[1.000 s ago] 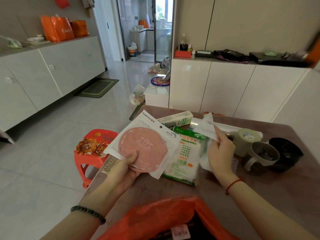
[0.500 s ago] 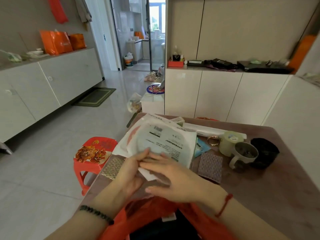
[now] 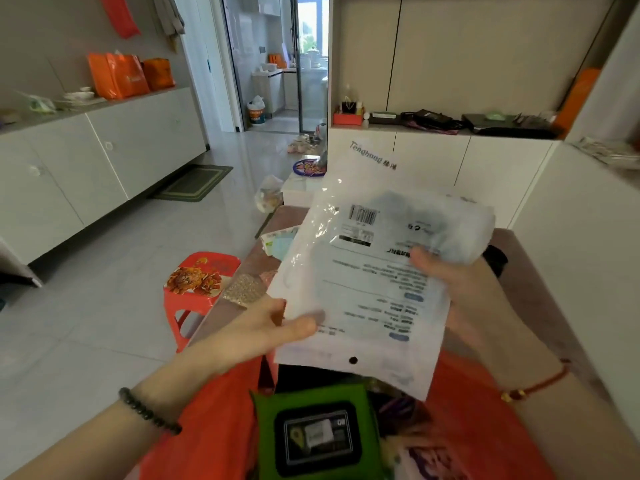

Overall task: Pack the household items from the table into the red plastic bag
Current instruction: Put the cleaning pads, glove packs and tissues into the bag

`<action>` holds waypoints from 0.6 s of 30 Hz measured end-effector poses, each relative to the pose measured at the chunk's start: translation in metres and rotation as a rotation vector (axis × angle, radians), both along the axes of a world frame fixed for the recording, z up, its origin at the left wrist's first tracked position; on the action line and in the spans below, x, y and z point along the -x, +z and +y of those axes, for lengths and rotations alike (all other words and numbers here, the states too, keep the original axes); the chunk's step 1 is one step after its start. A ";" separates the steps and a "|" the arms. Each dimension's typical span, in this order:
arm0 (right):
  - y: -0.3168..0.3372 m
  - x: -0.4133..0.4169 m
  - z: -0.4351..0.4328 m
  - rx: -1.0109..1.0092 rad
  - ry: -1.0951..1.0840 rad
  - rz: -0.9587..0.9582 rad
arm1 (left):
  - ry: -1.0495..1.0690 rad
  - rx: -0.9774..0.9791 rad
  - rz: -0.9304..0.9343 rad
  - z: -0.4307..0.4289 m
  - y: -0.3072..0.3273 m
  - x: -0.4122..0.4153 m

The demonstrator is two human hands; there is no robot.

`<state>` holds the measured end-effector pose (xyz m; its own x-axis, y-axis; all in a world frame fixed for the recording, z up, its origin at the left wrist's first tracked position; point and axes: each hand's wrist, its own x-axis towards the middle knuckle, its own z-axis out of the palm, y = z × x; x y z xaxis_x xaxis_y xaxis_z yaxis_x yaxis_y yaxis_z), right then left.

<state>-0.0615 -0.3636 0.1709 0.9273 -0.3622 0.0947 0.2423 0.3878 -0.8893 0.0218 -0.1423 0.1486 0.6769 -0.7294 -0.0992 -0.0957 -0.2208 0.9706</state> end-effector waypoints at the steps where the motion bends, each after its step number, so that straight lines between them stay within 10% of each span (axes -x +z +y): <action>1: 0.003 0.012 -0.001 0.122 -0.113 -0.036 | 0.003 -0.173 -0.265 0.011 -0.003 0.003; 4: 0.008 0.047 0.009 0.537 -0.302 -0.171 | 0.169 -0.620 -0.898 0.042 -0.030 -0.009; 11: -0.069 0.088 0.088 1.416 -0.005 -0.482 | 0.344 -0.626 -0.622 0.063 -0.032 -0.015; 13: -0.097 0.093 0.101 1.775 0.009 -0.378 | 0.395 -0.559 -0.552 0.062 -0.022 -0.014; 18: -0.155 0.112 0.115 1.943 -0.066 -0.043 | 0.355 -0.498 -0.499 0.056 -0.005 -0.006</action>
<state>-0.1730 -0.2487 0.0157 0.9052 0.2188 0.3643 0.2428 -0.9699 -0.0209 0.0277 -0.0858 0.1432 0.9114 -0.4111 0.0192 -0.3362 -0.7168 0.6108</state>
